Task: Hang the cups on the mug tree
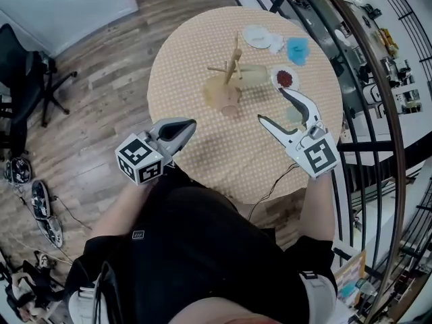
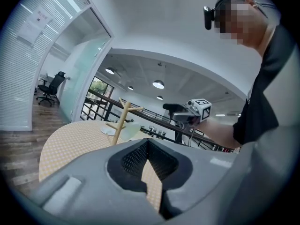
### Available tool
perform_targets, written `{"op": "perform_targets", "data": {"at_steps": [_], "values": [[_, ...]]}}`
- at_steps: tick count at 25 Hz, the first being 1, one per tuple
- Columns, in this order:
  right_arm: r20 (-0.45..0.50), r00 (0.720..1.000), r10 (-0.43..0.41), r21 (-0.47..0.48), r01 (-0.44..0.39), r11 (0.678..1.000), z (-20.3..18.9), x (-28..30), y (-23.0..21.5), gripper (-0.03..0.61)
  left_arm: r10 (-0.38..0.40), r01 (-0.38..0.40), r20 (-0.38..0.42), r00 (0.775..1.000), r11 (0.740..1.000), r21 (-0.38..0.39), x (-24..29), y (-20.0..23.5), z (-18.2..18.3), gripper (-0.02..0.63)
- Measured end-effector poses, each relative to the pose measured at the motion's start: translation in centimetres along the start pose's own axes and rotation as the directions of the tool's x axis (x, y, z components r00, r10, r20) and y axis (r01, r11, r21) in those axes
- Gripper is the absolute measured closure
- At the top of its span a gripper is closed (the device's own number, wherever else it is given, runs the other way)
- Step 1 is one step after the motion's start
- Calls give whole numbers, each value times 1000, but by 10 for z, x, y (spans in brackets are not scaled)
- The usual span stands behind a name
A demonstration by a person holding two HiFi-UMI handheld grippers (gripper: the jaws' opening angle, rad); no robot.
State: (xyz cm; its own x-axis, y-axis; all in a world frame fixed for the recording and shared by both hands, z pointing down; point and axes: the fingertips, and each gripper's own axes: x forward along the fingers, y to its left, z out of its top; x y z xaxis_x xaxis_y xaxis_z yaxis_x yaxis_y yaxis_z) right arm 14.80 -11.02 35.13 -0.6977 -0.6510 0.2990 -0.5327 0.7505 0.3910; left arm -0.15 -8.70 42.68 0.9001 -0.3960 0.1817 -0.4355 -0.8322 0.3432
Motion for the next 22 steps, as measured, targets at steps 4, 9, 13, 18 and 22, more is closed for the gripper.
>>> {"op": "perform_targets", "data": {"at_steps": [4,9,13,18,22], "values": [[189,978,-88,272,34,962,30,-15,56,372,-5,5,35,999,1000,28,-15,-18,10,607],[225,962,-152,481,26,876,40,-3,118,482,-39,31,61,997,991,129,-38,-37,27,607],[294,940,-172,653,-66,755,65,13,154,551,-31,10,103,994,980,198,-67,-38,45,607],[284,916,-283,661,27,750,76,10,153,560,-82,61,112,990,982,181,-67,-36,46,607],[105,943,-317,460,236,856,63,5,158,561,-121,100,118,986,981,167,-62,-50,44,607]]}}
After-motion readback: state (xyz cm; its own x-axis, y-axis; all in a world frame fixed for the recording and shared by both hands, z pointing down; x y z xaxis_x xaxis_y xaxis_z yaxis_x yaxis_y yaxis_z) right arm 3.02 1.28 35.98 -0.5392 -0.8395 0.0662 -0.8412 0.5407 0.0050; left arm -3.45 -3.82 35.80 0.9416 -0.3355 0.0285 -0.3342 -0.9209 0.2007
